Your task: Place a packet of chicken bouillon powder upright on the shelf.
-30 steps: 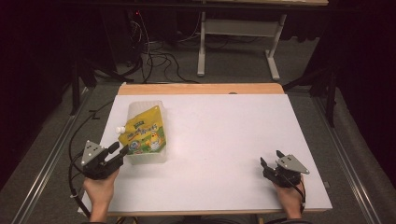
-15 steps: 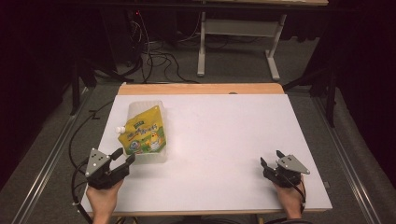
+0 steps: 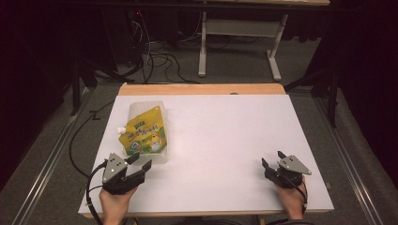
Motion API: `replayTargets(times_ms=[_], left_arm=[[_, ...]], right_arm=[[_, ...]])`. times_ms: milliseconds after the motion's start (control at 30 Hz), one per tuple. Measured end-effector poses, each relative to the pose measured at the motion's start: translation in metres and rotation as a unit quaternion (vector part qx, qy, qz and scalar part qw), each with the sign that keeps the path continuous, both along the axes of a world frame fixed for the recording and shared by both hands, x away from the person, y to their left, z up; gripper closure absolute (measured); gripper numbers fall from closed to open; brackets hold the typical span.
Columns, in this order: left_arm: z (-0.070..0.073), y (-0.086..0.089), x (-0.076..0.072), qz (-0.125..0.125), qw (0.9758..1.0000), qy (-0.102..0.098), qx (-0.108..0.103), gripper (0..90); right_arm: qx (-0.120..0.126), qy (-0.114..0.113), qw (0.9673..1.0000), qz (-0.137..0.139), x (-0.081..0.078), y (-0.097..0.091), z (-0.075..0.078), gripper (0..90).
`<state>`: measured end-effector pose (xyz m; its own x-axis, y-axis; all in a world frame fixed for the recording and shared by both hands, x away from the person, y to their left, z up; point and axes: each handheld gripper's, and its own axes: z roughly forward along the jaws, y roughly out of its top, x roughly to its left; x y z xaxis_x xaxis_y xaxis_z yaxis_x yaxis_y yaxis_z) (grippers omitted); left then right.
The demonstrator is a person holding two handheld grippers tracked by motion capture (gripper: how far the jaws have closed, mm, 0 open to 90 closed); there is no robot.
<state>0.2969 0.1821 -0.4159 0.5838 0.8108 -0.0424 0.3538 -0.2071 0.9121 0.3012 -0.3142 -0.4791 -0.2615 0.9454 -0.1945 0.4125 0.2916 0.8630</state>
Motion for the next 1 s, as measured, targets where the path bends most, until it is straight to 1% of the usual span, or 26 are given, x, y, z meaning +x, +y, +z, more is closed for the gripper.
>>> replayTargets(times_ms=[133,167,200,233,400,500,567,633,700,800,867,900,933,1000], left_arm=[[-0.005,-0.018,0.003,-0.025,0.9997,0.007,0.002,45.2],[-0.009,-0.029,0.005,-0.038,0.9992,0.01,0.003,45.1],[-0.012,-0.034,0.006,-0.046,0.9989,0.011,0.005,45.1],[-0.012,-0.034,0.006,-0.046,0.9989,0.011,0.005,45.0],[-0.026,-0.063,0.016,-0.081,0.9965,0.018,0.01,44.9],[-0.036,-0.079,0.022,-0.093,0.9953,0.016,0.021,45.1],[-0.042,-0.089,0.025,-0.1,0.9944,0.009,0.033,45.1],[-0.049,-0.095,0.029,-0.102,0.9939,0.013,0.04,45.1],[-0.056,-0.099,0.033,-0.098,0.9941,0.017,0.044,45.0],[-0.064,-0.101,0.038,-0.087,0.9952,0.027,0.036,45.0],[-0.066,-0.102,0.04,-0.082,0.9952,0.035,0.04,44.7],[-0.066,-0.101,0.04,-0.082,0.9954,0.031,0.038,44.5],[-0.066,-0.101,0.039,-0.082,0.9953,0.033,0.038,44.5],[-0.066,-0.102,0.038,-0.083,0.9951,0.028,0.045,44.3]], right_arm=[[0.0,0.001,1.0,0.0,0.0,0.0,0.0,34.2],[0.0,0.001,1.0,0.0,0.0,0.0,0.0,34.1],[-0.001,0.001,1.0,0.0,0.0,0.0,0.0,34.2],[-0.001,0.001,1.0,0.0,0.0,0.0,0.0,34.2],[0.001,0.0,1.0,0.001,0.0,0.0,0.0,34.2],[0.001,0.0,1.0,0.001,0.0,0.0,0.0,34.1],[0.003,0.0,1.0,0.0,0.0,0.0,0.0,34.2],[0.002,0.0,1.0,0.0,0.0,0.0,0.0,34.2],[0.002,0.0,1.0,0.001,0.0,0.0,0.0,34.1],[0.003,-0.002,1.0,0.001,0.0,0.0,0.0,34.1],[0.002,-0.002,1.0,0.002,0.0,-0.001,0.0,34.1],[0.001,-0.002,1.0,0.002,0.0,-0.001,0.0,34.1],[0.002,-0.002,1.0,0.001,0.0,0.0,0.0,34.1],[0.0,-0.001,1.0,0.001,0.0,0.0,0.0,34.1]])
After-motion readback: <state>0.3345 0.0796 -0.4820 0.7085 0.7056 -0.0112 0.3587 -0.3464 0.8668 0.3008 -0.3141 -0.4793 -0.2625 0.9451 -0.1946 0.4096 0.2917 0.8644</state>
